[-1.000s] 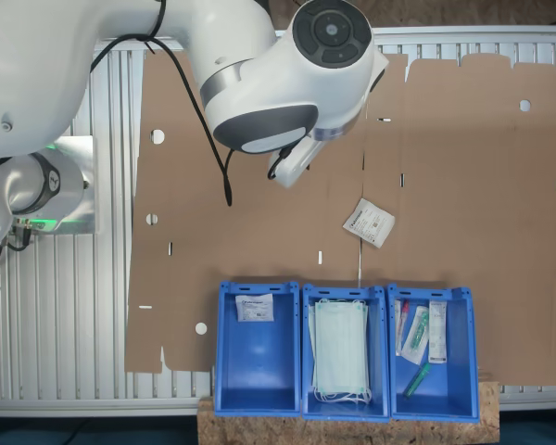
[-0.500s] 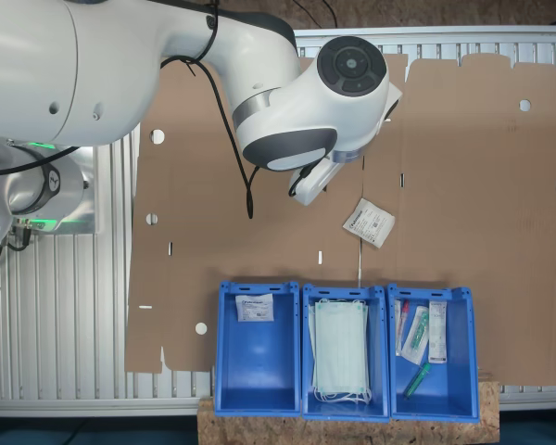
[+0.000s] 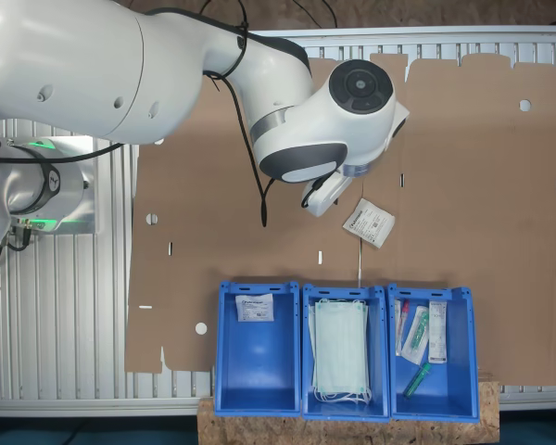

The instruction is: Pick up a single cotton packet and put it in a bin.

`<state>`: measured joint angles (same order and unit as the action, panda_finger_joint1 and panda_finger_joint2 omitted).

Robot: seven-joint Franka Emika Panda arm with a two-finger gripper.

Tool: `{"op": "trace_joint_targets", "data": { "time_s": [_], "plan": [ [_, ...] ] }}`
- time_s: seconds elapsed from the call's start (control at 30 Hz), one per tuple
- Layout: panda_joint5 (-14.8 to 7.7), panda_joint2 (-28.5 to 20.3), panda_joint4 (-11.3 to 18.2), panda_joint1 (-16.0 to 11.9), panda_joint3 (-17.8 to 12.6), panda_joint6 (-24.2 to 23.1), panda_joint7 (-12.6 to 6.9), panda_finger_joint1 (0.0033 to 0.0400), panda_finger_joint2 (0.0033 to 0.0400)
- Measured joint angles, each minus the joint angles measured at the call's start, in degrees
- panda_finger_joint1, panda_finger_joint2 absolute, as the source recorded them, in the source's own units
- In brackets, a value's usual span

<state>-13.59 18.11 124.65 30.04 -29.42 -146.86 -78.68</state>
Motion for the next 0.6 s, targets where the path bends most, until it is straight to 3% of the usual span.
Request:
{"op": "trace_joint_targets", "data": {
  "time_s": [0.6],
  "plan": [
    [8.1, 6.04, -5.07, -3.99, 1.55, -2.58, -2.37, 0.04, 0.04]
  ]
}}
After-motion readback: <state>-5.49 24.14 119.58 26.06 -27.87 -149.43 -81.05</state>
